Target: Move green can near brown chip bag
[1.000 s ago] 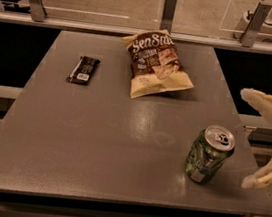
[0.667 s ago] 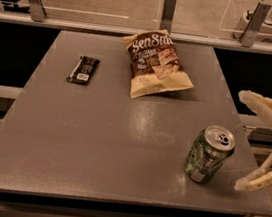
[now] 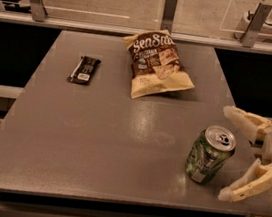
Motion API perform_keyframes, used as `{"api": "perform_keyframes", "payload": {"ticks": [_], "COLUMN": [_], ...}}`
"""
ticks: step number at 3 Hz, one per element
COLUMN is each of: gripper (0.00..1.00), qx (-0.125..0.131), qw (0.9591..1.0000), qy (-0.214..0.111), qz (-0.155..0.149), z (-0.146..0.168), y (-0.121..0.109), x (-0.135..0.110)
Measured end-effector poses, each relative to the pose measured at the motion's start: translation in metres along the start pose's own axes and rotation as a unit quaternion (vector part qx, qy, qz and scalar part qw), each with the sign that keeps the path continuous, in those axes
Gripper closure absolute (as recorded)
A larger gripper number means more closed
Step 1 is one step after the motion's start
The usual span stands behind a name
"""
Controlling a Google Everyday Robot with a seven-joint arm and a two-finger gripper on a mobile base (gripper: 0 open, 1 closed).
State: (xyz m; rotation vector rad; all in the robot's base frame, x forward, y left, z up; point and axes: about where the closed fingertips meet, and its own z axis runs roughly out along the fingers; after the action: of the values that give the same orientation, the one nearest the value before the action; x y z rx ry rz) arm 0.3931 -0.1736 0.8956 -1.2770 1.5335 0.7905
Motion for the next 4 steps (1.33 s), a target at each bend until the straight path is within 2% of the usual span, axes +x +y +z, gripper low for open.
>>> {"api": "perform_keyframes", "payload": {"ticks": [1, 2, 3, 4], "gripper": [0.18, 0.49, 0.73, 0.96], "qx": [-0.002, -0.004, -0.005, -0.001], "qw": [1.0, 1.0, 1.0, 0.9997], "qy": [0.001, 0.001, 0.001, -0.007], "qz": [-0.002, -0.004, -0.005, -0.022], "z": [0.001, 0.004, 0.005, 0.0], "y": [0.001, 0.001, 0.002, 0.0], "x": [-0.002, -0.003, -0.005, -0.024]}}
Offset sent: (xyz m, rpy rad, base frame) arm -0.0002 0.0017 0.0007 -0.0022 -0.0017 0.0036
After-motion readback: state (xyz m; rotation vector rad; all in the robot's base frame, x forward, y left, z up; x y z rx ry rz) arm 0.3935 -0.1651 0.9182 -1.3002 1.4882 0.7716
